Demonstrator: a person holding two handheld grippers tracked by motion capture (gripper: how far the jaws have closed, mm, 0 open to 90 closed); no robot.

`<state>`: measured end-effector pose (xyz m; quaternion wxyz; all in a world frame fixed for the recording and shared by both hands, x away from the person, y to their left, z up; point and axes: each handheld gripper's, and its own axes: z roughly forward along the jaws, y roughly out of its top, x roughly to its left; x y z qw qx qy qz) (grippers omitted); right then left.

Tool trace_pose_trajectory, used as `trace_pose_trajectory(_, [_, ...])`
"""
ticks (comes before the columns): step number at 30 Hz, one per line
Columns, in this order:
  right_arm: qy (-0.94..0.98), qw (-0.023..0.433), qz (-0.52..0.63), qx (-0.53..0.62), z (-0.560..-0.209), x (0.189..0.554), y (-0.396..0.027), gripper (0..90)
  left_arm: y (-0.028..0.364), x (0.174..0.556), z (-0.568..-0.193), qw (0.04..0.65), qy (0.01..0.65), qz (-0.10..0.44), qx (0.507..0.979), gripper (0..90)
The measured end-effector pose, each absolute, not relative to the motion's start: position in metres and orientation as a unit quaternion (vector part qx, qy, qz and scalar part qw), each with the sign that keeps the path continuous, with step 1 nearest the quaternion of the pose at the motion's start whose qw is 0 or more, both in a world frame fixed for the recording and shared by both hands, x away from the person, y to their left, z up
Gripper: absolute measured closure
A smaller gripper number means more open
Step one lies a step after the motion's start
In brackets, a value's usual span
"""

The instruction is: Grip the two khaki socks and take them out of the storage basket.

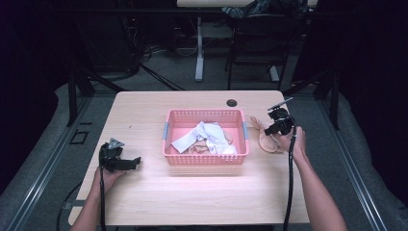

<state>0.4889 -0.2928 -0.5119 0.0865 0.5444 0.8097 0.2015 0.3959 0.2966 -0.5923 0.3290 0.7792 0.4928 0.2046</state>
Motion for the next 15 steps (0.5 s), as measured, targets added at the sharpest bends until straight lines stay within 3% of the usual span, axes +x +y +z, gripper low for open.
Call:
trace_pose_trajectory(10, [0.805, 0.066, 0.193, 0.557, -0.529, 0.492, -0.295, 81.1, 0.297, 0.396, -0.592, 0.329, 0.493, 0.205, 0.779, 1.1])
trace_pose_trajectory(15, [0.806, 0.080, 0.207, 0.548, -0.521, 0.490, -0.298, 69.1, 0.297, 0.396, -0.592, 0.329, 0.492, 0.204, 0.780, 1.1])
